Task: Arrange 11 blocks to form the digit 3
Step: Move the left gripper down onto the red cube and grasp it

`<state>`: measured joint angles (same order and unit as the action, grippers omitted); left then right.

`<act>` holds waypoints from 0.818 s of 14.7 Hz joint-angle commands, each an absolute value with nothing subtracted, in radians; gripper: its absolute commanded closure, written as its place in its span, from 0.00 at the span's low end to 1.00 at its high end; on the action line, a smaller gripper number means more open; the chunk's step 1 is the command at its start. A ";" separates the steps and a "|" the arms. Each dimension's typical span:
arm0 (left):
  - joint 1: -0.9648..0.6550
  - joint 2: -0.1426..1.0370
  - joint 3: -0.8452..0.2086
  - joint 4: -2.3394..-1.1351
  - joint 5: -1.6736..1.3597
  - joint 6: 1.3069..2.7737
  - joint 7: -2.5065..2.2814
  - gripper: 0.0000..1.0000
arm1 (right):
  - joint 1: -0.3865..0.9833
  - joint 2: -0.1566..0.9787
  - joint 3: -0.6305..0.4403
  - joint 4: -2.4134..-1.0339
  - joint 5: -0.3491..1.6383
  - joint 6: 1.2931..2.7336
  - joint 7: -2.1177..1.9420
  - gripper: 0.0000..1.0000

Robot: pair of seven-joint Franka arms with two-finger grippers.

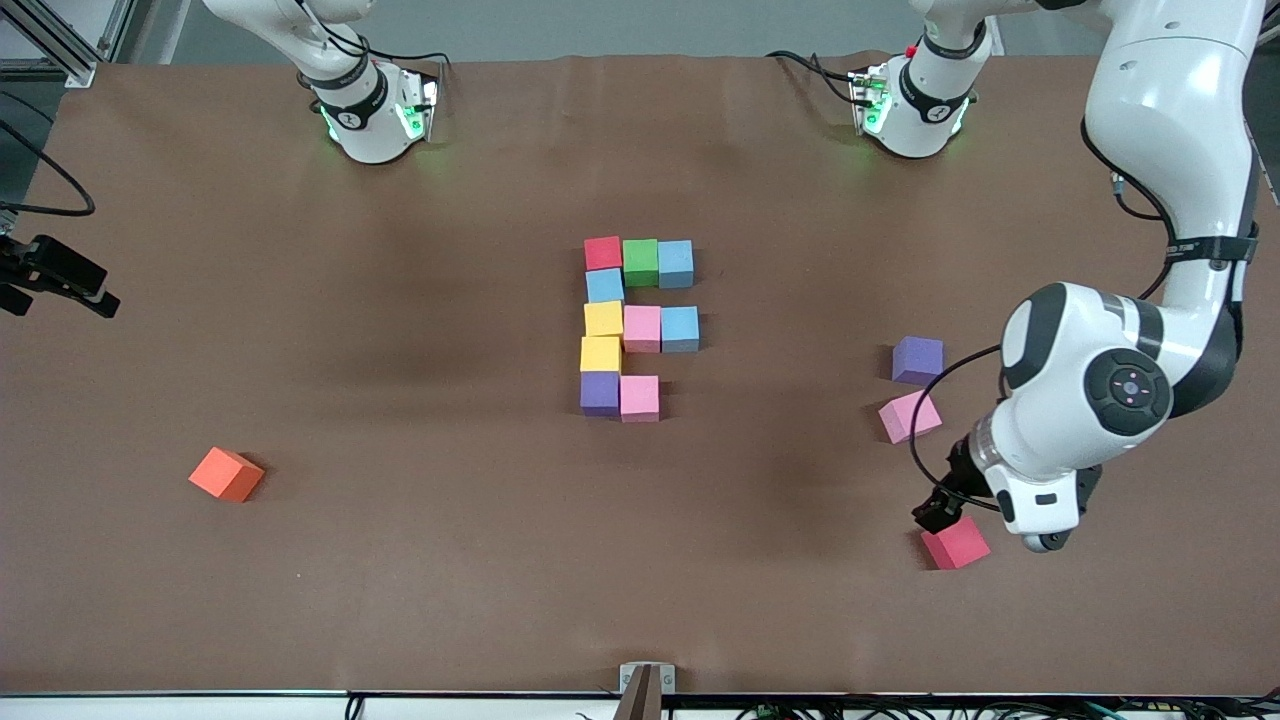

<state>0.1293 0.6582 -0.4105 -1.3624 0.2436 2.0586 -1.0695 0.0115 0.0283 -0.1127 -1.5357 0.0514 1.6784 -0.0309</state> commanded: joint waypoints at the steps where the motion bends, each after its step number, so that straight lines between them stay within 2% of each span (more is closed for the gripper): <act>1: 0.166 0.678 -0.413 -1.365 0.236 2.051 -0.855 0.00 | 0.008 0.015 -0.109 -1.532 0.034 1.677 -0.041 0.00; 7: 0.215 0.770 -0.411 -1.356 0.236 2.103 -0.677 0.01 | 0.029 0.018 -0.115 -1.519 0.029 1.677 -0.041 0.00; 8: 0.213 0.800 -0.405 -1.323 0.238 2.140 -0.667 0.02 | 0.053 0.020 -0.130 -1.519 0.025 1.677 -0.040 0.00; 12: 0.120 0.932 -0.266 -1.158 0.236 2.158 -0.618 0.02 | 0.051 0.020 -0.156 -1.513 0.026 1.674 -0.043 0.00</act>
